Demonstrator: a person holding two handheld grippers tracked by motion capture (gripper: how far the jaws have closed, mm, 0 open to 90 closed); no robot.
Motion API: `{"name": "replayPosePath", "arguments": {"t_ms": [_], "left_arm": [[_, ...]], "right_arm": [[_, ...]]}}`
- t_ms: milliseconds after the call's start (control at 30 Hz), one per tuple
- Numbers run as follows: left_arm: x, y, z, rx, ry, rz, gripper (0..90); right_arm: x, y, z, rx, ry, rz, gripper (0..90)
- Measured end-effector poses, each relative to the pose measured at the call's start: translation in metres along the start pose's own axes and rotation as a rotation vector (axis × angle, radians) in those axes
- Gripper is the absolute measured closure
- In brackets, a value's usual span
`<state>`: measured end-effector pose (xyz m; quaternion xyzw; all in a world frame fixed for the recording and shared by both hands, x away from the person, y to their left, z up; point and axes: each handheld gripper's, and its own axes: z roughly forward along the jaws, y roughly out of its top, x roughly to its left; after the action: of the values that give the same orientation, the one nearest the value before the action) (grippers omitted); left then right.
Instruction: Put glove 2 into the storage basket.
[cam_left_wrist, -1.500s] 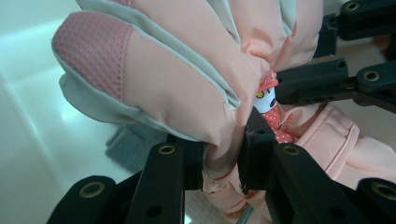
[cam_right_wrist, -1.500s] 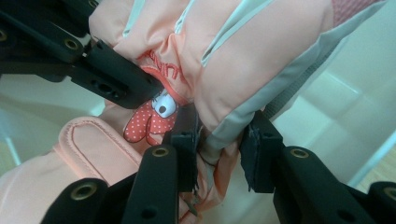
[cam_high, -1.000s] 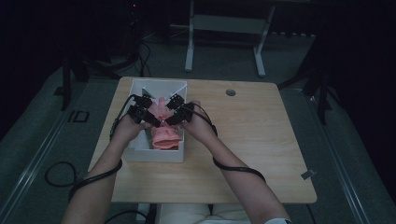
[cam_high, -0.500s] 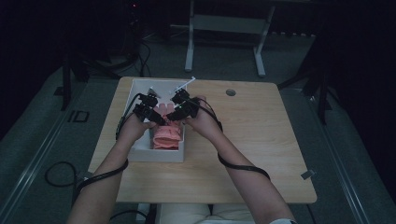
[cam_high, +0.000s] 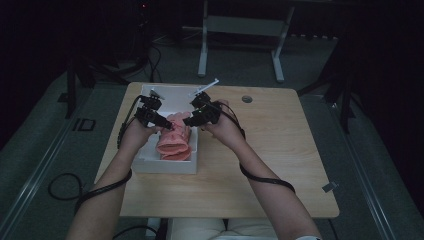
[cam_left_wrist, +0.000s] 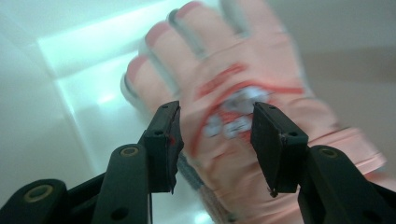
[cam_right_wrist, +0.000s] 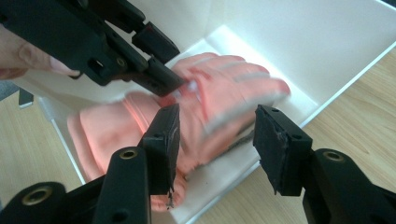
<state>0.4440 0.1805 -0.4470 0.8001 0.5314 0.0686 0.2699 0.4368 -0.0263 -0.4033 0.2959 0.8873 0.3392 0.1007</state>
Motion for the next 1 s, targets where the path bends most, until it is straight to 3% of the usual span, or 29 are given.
{"name": "replayPosePath", "arguments": {"t_ms": [267,500,667,800,833,867,900,1000], "left_arm": [[-0.003,-0.001,-0.007,-0.027,-0.013,0.016,53.0],[-0.017,-0.002,-0.034,-0.147,-0.072,0.040,52.2],[-0.036,-0.010,-0.040,-0.194,-0.088,0.083,38.3],[-0.045,-0.013,-0.040,-0.199,-0.087,0.109,24.4],[-0.052,-0.015,-0.041,-0.209,-0.098,0.128,21.7],[-0.052,-0.015,-0.041,-0.209,-0.098,0.128,18.6],[-0.059,-0.017,-0.042,-0.222,-0.128,0.157,14.0],[-0.068,-0.019,-0.043,-0.245,-0.132,0.168,12.7]], "right_arm": [[-0.001,-0.002,-0.004,-0.006,-0.001,0.003,50.3],[-0.004,-0.007,-0.016,-0.030,0.003,-0.004,48.4],[-0.009,-0.016,-0.025,-0.055,0.008,0.000,41.0],[-0.014,-0.023,-0.029,-0.056,0.017,-0.002,36.0],[-0.017,-0.029,-0.032,-0.054,0.046,-0.009,28.6],[-0.017,-0.029,-0.032,-0.054,0.046,-0.009,28.6],[-0.021,-0.033,-0.035,-0.062,0.063,0.000,27.3],[-0.025,-0.038,-0.038,-0.069,0.075,-0.002,24.1]]}}
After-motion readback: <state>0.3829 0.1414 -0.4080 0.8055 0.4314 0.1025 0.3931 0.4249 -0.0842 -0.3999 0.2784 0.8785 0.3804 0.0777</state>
